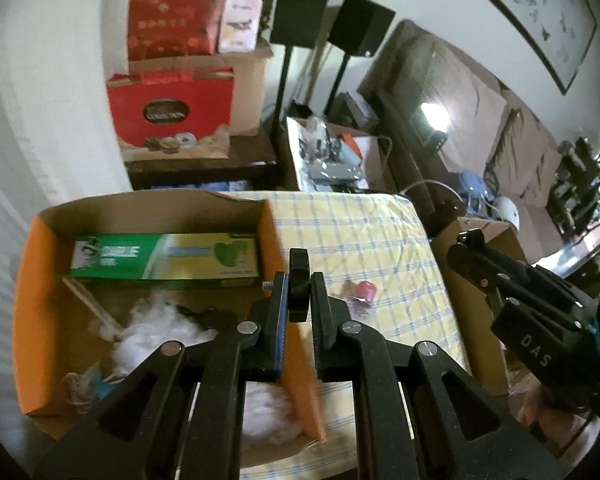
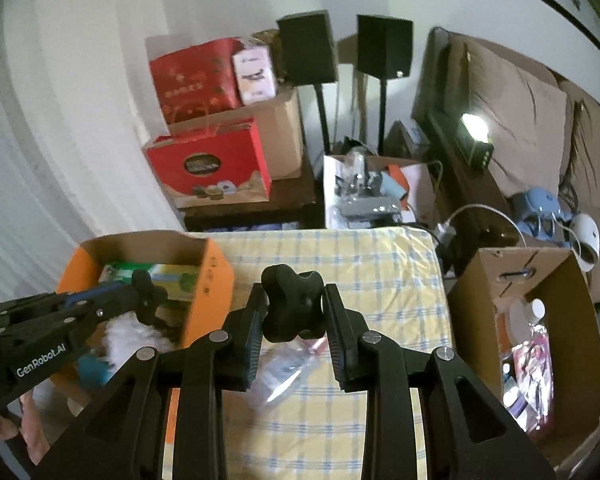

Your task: Organize objects

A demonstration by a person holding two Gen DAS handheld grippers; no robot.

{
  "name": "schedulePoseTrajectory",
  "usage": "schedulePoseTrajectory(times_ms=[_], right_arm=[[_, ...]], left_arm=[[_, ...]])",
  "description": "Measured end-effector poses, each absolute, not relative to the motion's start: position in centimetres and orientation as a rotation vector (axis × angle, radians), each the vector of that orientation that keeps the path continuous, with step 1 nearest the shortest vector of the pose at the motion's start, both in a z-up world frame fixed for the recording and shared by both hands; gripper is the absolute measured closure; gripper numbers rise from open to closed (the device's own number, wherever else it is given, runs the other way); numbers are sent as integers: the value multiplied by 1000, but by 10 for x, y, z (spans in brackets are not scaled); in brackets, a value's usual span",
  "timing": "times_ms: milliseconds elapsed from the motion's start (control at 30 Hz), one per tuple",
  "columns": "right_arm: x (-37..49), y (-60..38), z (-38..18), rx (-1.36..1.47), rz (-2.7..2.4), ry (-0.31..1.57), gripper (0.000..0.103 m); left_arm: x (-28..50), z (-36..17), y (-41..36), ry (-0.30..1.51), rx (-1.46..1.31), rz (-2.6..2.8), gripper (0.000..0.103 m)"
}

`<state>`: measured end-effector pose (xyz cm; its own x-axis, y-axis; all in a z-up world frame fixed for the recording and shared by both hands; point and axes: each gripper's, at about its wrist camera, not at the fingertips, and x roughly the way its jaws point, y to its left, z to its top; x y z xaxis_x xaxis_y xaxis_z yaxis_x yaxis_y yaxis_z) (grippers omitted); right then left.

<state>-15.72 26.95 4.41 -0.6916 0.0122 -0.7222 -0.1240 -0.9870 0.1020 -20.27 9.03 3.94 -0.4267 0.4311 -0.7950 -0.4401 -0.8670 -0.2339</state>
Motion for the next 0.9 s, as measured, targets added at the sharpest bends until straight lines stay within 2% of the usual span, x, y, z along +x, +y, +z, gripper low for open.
schedulePoseTrajectory(times_ms=[667, 900], right_arm=[[-168, 169, 39, -1280, 2922, 175, 75], [-180, 152, 23, -1341, 2925, 178, 75]], left_arm=[[-210, 31, -29, -67, -1292, 2447, 93], [-219, 20, -45, -120, -1321, 2432, 93]])
